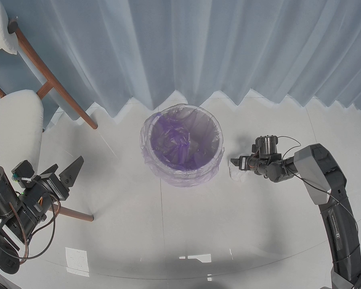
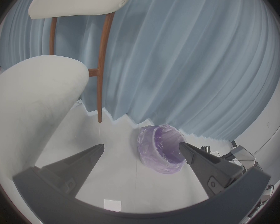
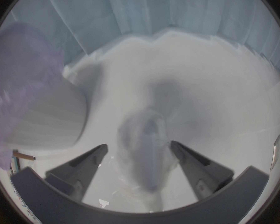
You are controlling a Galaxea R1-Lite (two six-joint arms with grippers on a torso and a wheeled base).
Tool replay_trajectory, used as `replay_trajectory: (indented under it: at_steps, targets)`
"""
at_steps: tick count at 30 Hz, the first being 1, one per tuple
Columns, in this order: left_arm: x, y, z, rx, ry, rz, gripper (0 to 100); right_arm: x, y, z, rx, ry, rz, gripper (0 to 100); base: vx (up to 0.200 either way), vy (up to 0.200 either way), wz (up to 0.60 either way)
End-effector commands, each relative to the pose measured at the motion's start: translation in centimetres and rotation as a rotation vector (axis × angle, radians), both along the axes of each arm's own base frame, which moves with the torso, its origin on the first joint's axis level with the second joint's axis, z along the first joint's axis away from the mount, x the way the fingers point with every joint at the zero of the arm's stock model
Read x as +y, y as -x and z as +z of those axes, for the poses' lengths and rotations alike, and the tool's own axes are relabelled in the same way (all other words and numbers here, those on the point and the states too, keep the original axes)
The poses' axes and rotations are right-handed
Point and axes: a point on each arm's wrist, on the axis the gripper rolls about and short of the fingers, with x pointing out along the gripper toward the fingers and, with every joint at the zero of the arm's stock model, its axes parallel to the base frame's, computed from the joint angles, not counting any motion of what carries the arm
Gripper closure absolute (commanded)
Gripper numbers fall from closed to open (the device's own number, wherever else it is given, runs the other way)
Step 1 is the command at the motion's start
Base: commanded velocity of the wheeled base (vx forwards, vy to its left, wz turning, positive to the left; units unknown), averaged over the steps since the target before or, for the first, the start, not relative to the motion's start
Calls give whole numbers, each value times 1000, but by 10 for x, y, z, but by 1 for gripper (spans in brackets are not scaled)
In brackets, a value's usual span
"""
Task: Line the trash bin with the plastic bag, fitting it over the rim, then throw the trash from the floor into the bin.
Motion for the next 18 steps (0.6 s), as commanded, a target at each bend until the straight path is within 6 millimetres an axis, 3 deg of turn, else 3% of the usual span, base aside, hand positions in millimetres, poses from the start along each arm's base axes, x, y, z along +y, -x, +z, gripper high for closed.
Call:
replay_trajectory:
  at_steps: [1, 6, 8, 11, 12, 13, 14, 16, 17, 18]
  targets:
    - [9, 4, 1, -7, 4, 42, 0, 0, -2, -56, 120, 35, 7, 100, 0, 0, 0]
    - [10, 8, -1, 0, 1, 42, 0, 0, -1, -59, 133, 36, 6, 100, 0, 0, 0]
    - [11, 9, -1, 0, -2, 46, 0, -4, -5, -45, 92, 23, -14, 100, 0, 0, 0]
    - [13, 14, 7, -50, 9, 51, 0, -12, -8, 6, -24, -6, -45, 100, 0, 0, 0]
    - [13, 15, 7, -54, 10, 51, 0, -13, -7, 11, -33, -9, -48, 100, 0, 0, 0]
    - [13, 19, 12, -81, 15, 49, 0, -19, 1, 38, -64, -17, -58, 100, 0, 0, 0]
    - [13, 19, 12, -81, 15, 51, 0, -20, 3, 44, -72, -18, -59, 100, 0, 0, 0]
    - [14, 26, 15, -101, 20, 51, 0, -28, 30, 95, -118, -29, -64, 100, 0, 0, 0]
    - [15, 27, 16, -107, 21, 51, 0, -29, 39, 106, -125, -32, -64, 100, 0, 0, 0]
    - [15, 31, 17, -116, 23, 52, 0, -33, 60, 127, -131, -33, -64, 100, 0, 0, 0]
